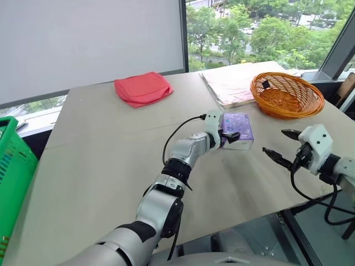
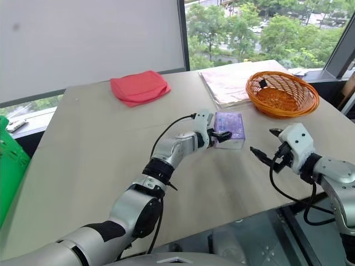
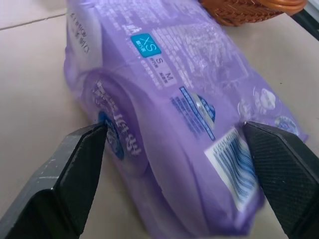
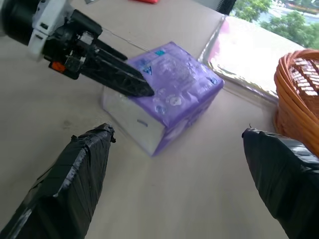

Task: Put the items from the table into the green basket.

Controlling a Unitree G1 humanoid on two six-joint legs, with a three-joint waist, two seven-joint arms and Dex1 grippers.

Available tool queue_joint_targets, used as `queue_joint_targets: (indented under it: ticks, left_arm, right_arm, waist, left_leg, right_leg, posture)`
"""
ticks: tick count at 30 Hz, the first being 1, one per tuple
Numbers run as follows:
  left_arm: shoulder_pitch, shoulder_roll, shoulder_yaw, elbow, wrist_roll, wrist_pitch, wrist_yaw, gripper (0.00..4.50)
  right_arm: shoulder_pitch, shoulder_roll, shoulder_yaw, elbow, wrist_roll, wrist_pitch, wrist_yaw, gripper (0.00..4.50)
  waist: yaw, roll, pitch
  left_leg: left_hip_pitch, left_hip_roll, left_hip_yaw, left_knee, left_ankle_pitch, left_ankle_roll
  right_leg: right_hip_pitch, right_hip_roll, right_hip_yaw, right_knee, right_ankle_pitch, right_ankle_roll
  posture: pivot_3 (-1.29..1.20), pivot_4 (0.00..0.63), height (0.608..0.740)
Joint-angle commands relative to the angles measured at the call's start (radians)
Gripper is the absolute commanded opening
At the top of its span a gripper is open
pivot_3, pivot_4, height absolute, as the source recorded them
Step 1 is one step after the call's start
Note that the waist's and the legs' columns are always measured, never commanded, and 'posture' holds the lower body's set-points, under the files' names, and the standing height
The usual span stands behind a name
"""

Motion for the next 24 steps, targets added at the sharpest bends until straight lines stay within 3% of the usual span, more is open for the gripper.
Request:
queue_joint_targets:
  ticks: [1,3,9,11,17,21,24]
  left_arm:
    - [-0.057,-0.051,0.01,0.081,0.029,-0.034,0.041,4.22]
    - [-0.064,-0.051,0.011,0.104,0.033,-0.045,0.041,3.7]
    - [-0.079,-0.045,0.025,0.123,0.041,-0.073,0.064,0.91]
    - [-0.087,-0.033,0.041,0.109,0.038,-0.093,0.073,0.36]
    - [-0.123,0.117,0.152,-0.072,0.011,-0.134,0.125,0.34]
    - [-0.067,0.359,0.2,-0.339,0.051,-0.034,0.128,0.34]
    - [0.017,0.577,0.275,-0.518,0.079,0.072,0.136,0.34]
  right_arm:
    - [0.014,-0.009,-0.034,-0.048,-0.009,0.015,-0.03,4.5]
    - [0.015,-0.011,-0.033,-0.048,-0.011,0.017,-0.034,4.5]
    - [-0.012,-0.011,-0.03,-0.081,0.043,0.067,-0.032,4.5]
    - [-0.021,-0.015,-0.022,-0.09,0.054,0.074,-0.019,4.5]
    - [-0.17,0.035,0.027,-0.124,0.217,0.164,0.01,4.5]
    - [-0.291,0.085,0.09,-0.09,0.295,0.181,0.059,4.5]
    - [-0.38,0.119,0.17,-0.032,0.294,0.176,0.099,4.5]
  waist:
    - [-0.008,0.0,0.0]
    - [-0.023,0.0,0.0]
    - [-0.046,0.001,0.0]
    - [-0.051,0.001,0.0]
    - [-0.07,0.001,0.011]
    - [-0.088,0.001,0.02]
    - [-0.073,0.002,0.021]
  left_leg:
    - [0.0,0.0,0.0,0.0,0.0,0.0]
    - [0.0,0.0,0.0,0.0,0.0,0.0]
    - [0.009,0.0,-0.002,-0.001,0.0,0.0]
    - [0.01,0.0,-0.002,-0.001,0.0,0.0]
    - [0.008,0.0,-0.001,-0.001,0.0,0.0]
    - [0.009,0.006,-0.002,-0.002,0.0,0.0]
    - [0.014,0.009,-0.003,-0.005,0.0,0.0]
  right_leg:
    - [0.0,0.0,0.0,0.0,0.0,0.0]
    - [0.001,0.0,0.0,-0.001,-0.001,0.002]
    - [0.009,0.0,-0.001,-0.004,-0.001,0.003]
    - [0.009,0.0,-0.002,-0.004,-0.001,0.003]
    - [0.009,0.0,-0.001,-0.004,-0.001,0.003]
    - [0.007,0.001,0.0,-0.002,-0.001,0.003]
    - [0.006,0.002,-0.001,0.001,-0.001,0.002]
  posture:
    - [-0.33,0.0,0.74]
    - [-0.34,0.0,0.74]
    - [-0.32,0.0,0.74]
    - [-0.32,0.002,0.74]
    - [-0.26,0.014,0.74]
    - [-0.18,0.019,0.74]
    - [-0.12,0.021,0.74]
